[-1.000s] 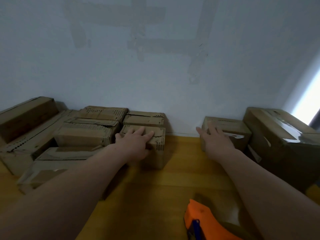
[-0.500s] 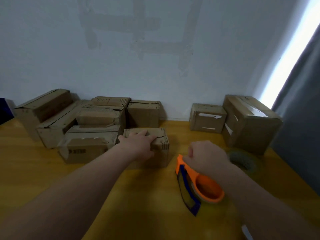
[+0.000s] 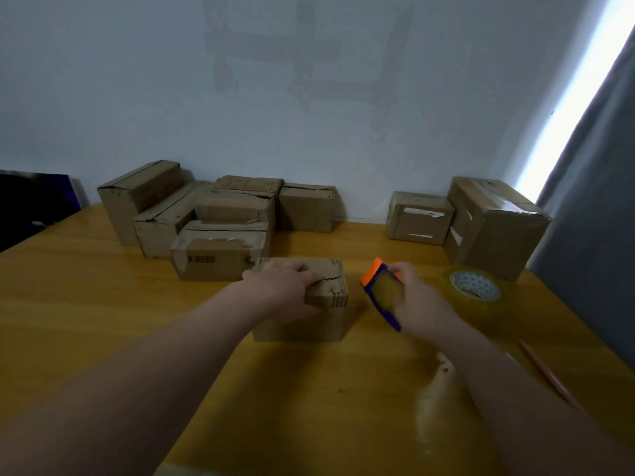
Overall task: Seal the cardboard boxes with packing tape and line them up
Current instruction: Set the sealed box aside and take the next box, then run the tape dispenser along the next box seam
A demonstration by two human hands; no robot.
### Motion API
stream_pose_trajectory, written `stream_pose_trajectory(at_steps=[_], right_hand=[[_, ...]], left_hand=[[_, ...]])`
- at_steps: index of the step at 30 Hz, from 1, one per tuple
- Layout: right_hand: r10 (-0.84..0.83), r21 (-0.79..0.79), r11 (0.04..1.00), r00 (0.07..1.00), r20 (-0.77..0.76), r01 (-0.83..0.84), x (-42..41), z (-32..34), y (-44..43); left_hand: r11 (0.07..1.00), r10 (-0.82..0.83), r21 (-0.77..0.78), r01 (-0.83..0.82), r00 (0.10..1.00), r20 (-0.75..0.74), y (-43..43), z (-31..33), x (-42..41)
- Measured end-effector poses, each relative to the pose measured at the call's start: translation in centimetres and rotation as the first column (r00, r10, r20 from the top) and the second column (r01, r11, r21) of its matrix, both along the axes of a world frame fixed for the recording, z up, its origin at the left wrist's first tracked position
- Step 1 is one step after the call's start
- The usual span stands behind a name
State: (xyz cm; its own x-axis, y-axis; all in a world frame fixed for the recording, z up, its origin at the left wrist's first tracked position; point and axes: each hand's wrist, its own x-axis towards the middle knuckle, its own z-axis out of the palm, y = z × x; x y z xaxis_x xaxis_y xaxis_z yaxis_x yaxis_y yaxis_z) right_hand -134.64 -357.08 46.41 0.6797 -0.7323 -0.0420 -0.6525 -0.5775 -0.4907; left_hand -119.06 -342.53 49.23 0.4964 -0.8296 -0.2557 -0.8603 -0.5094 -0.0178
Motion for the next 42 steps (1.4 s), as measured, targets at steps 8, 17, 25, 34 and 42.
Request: stream_pose_trajectory(at_steps=[8, 17, 25, 34, 42], right_hand=[[-0.183, 0.399, 0.917, 0.9, 0.396, 0.011, -1.4, 0.4, -0.5], [-0.123, 0.16, 0.979, 0.991, -0.045, 0.128, -1.1, 2.7, -1.6], [-0.137, -0.016, 0.99, 0.99, -0.013, 0.137, -1.4, 1.9, -1.2], [0.115, -0.126, 0.989, 0.946, 0.303, -0.08, -3.0, 9.7, 1.3], [0.3, -0.025, 0.952, 0.92, 0.253, -0.304, -1.8, 9.9, 3.0]], left_hand=[[0.994, -0.104, 0.018, 0.106, 0.993, -0.062, 1.8, 0.8, -1.6], [0.99, -0.055, -0.135, 0.032, 0.984, -0.167, 2.2, -1.7, 1.3], [0.951, -0.127, -0.307, 0.04, 0.955, -0.27, 2.3, -2.0, -0.1], [0.808, -0.095, -0.544, -0.226, 0.861, -0.499, 1.3, -2.8, -0.7], [0.796, -0.138, -0.556, -0.238, 0.823, -0.551, 1.7, -2.8, -0.5]])
